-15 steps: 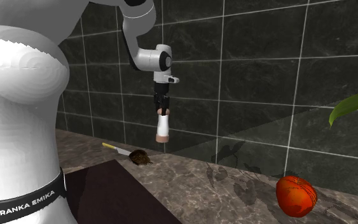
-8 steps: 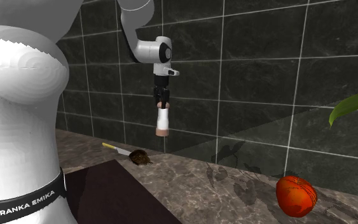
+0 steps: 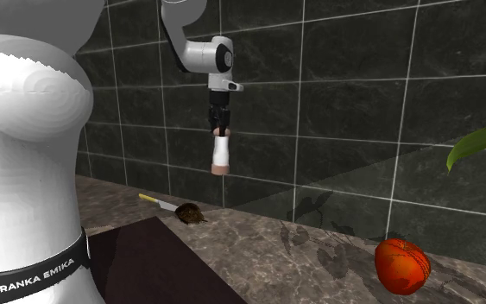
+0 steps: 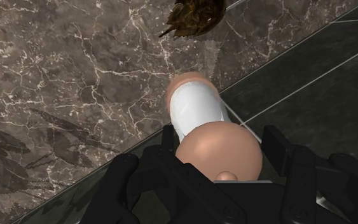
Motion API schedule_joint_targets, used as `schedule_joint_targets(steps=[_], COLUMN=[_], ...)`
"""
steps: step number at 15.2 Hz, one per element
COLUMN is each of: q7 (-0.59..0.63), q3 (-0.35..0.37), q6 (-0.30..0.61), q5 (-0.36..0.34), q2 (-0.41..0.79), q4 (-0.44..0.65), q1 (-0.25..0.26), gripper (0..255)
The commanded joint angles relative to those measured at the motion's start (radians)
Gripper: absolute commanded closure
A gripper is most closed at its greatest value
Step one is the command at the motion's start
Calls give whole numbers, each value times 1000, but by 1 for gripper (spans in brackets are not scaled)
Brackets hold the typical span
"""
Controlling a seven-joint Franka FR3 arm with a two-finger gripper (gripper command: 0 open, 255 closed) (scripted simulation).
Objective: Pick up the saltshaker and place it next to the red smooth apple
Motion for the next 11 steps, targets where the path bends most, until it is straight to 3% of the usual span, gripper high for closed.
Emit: schedule_joint_targets(steps=[1,11], q7=[0,-1], q3=[2,9], q6=[-24,-139], q5=[3,15], q2=[-11,-52], q4=[12,89], q1=[0,-2], gripper=[255,255])
